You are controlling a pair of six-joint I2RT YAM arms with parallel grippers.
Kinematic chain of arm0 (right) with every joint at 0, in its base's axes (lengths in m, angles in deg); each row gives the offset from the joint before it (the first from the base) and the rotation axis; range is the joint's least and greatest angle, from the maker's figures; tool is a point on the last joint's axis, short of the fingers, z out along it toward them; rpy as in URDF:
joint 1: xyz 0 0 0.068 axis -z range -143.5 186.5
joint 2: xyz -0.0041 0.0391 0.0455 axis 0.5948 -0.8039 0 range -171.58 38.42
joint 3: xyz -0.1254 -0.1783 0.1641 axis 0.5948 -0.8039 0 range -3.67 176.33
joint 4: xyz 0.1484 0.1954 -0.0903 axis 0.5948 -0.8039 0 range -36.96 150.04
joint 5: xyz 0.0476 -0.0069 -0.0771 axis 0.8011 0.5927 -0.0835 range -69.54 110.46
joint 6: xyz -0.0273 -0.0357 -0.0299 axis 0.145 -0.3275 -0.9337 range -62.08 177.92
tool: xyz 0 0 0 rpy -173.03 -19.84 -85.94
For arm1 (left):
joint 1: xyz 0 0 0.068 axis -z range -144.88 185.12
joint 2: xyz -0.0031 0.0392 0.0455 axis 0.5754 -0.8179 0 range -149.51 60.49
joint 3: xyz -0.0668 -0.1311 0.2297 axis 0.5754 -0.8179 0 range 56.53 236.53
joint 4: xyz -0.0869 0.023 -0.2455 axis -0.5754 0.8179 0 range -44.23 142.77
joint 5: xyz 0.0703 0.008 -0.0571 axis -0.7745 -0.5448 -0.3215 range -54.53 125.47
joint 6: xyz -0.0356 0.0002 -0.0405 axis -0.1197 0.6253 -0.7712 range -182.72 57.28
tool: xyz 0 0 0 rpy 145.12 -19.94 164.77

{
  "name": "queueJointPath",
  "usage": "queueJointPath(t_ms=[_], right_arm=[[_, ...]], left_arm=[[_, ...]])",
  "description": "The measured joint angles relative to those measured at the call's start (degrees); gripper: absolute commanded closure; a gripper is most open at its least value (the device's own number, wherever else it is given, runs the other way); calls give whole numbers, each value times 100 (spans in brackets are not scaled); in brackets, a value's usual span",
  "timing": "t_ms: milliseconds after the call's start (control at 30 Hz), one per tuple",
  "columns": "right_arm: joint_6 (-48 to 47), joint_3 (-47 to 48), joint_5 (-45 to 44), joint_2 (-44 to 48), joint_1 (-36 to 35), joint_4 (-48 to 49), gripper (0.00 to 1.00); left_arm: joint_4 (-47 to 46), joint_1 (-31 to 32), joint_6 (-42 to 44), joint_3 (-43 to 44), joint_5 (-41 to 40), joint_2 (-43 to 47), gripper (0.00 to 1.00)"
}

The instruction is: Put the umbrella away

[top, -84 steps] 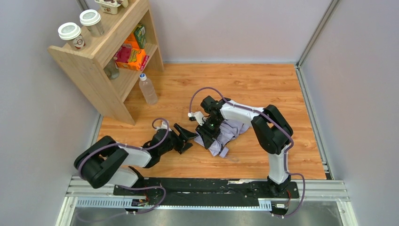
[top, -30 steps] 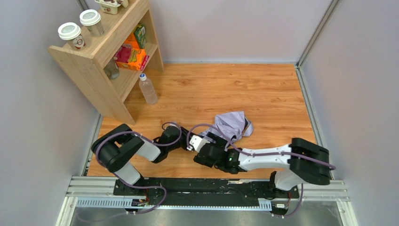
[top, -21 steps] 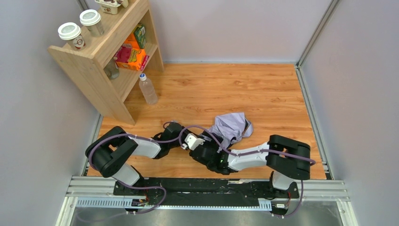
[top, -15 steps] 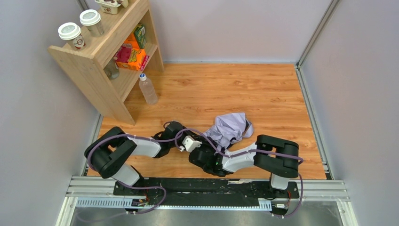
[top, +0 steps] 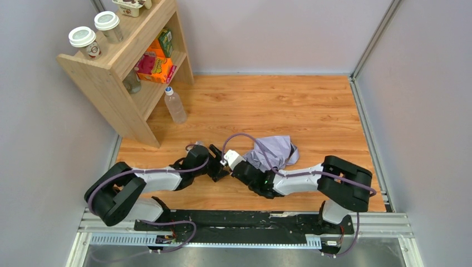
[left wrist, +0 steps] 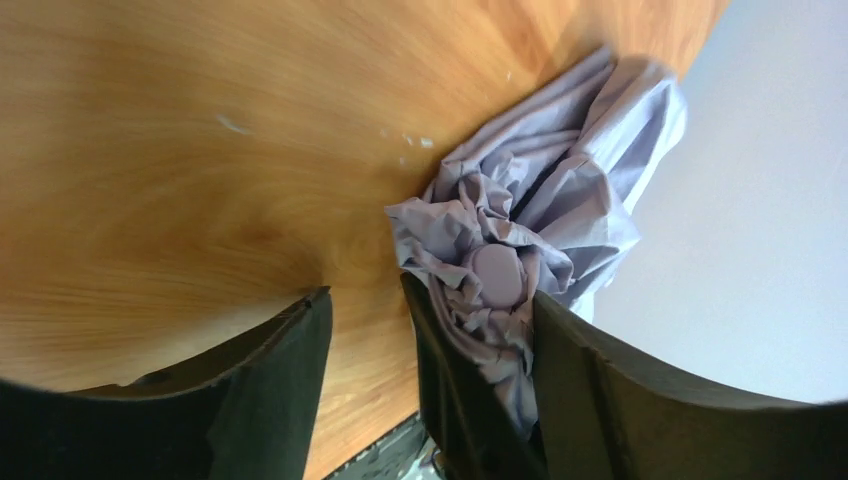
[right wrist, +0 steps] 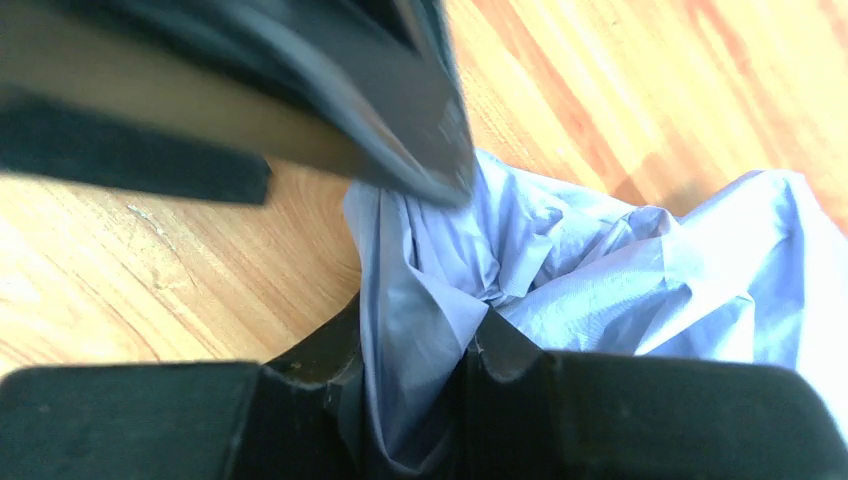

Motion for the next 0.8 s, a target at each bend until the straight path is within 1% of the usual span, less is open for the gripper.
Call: queueJointPath(t_ms=[100, 200, 267, 433, 533, 667, 800], right_arm=[[247, -61, 673, 197, 426, -83, 100], [507, -109, 1495, 372, 855, -114, 100], [614, -114, 1882, 413, 1056, -114, 100], [944, -205, 3206, 420, 1735, 122, 100], [1174, -181, 4100, 240, 2138, 417, 100], [1467, -107, 5049, -98, 2490, 883, 100], [1766, -46, 5873, -481, 2736, 1392, 100]], left_arm=[[-184, -367, 251, -396, -17, 433, 22], [-168, -776, 654, -564, -26, 905, 22], [-144, -931, 881, -603, -46, 1209, 22], [-101, -984, 1429, -815, -114, 2277, 21], [-28, -984, 1576, -833, -83, 2660, 21], [-120, -984, 1497, -918, 76, 2649, 21], [-203, -964, 1196, -975, 210, 2221, 21]])
